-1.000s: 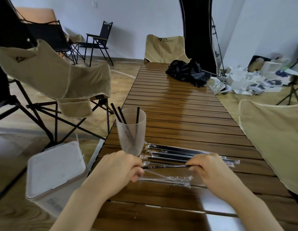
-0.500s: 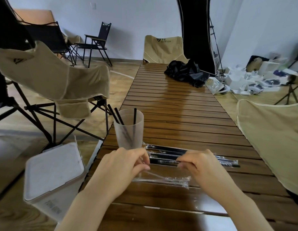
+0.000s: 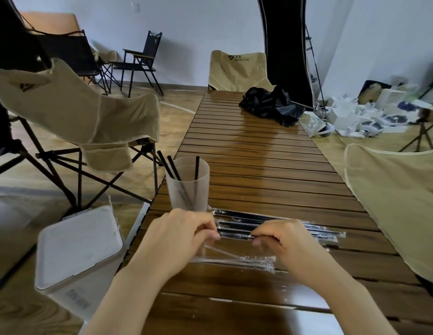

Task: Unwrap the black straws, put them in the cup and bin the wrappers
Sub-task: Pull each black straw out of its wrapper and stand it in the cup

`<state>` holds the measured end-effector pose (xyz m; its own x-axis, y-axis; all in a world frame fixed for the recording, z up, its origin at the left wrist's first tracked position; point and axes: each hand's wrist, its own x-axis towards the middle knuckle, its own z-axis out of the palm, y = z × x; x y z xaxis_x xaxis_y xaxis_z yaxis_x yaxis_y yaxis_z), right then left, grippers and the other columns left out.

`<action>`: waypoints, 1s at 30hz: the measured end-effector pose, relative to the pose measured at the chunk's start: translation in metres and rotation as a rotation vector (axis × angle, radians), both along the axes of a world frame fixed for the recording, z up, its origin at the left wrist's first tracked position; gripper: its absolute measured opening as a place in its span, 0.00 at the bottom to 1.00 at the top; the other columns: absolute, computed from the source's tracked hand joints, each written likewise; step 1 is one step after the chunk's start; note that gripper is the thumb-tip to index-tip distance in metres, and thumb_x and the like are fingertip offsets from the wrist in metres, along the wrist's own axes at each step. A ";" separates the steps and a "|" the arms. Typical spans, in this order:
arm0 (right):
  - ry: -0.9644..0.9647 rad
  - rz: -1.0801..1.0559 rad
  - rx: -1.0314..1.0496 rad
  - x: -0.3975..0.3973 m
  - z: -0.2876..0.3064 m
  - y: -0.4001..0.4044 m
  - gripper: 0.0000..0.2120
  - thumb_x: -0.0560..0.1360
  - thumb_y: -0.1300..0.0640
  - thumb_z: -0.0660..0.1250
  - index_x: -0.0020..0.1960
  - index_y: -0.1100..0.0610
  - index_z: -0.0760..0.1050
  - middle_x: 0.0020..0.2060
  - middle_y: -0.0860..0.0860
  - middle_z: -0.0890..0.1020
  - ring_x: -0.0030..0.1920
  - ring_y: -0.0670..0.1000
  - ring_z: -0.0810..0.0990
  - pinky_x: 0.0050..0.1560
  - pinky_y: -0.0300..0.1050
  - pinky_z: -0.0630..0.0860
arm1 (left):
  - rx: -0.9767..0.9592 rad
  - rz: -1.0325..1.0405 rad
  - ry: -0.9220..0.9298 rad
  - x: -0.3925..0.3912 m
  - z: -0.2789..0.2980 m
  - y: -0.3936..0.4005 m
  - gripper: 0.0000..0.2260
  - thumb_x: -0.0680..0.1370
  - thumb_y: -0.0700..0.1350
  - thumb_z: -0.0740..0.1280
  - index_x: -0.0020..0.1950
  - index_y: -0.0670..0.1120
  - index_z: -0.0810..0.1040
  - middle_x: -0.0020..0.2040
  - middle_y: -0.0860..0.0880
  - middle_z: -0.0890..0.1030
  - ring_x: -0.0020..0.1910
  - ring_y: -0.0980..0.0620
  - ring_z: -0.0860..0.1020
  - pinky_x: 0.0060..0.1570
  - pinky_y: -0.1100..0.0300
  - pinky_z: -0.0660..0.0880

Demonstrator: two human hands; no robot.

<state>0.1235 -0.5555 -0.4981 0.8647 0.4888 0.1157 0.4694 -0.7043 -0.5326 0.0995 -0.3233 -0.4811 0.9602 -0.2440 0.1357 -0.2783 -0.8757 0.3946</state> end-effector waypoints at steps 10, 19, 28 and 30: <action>0.023 -0.025 0.100 -0.001 0.006 -0.005 0.10 0.76 0.61 0.65 0.43 0.49 0.82 0.32 0.41 0.80 0.37 0.42 0.79 0.38 0.32 0.74 | -0.089 0.054 0.049 0.002 0.008 0.009 0.08 0.75 0.58 0.67 0.39 0.59 0.78 0.33 0.63 0.79 0.39 0.67 0.77 0.39 0.70 0.70; 0.060 -0.069 0.125 -0.001 0.008 -0.017 0.12 0.76 0.62 0.66 0.39 0.48 0.81 0.31 0.44 0.82 0.36 0.43 0.81 0.40 0.33 0.76 | -0.168 0.101 0.129 0.001 0.014 0.028 0.06 0.73 0.57 0.69 0.38 0.60 0.79 0.37 0.63 0.82 0.40 0.62 0.80 0.47 0.54 0.80; 0.082 -0.104 0.140 -0.001 0.008 -0.020 0.11 0.75 0.63 0.67 0.40 0.49 0.82 0.33 0.45 0.83 0.36 0.41 0.82 0.42 0.30 0.76 | -0.178 0.128 0.141 -0.001 0.020 0.036 0.06 0.75 0.54 0.69 0.39 0.57 0.80 0.37 0.62 0.83 0.37 0.66 0.79 0.38 0.63 0.75; 0.091 -0.107 0.120 -0.001 0.010 -0.021 0.11 0.74 0.60 0.68 0.37 0.46 0.80 0.31 0.44 0.83 0.35 0.40 0.81 0.41 0.29 0.75 | -0.182 0.138 0.135 -0.001 0.021 0.040 0.06 0.75 0.54 0.69 0.38 0.57 0.81 0.37 0.62 0.83 0.39 0.65 0.79 0.40 0.62 0.76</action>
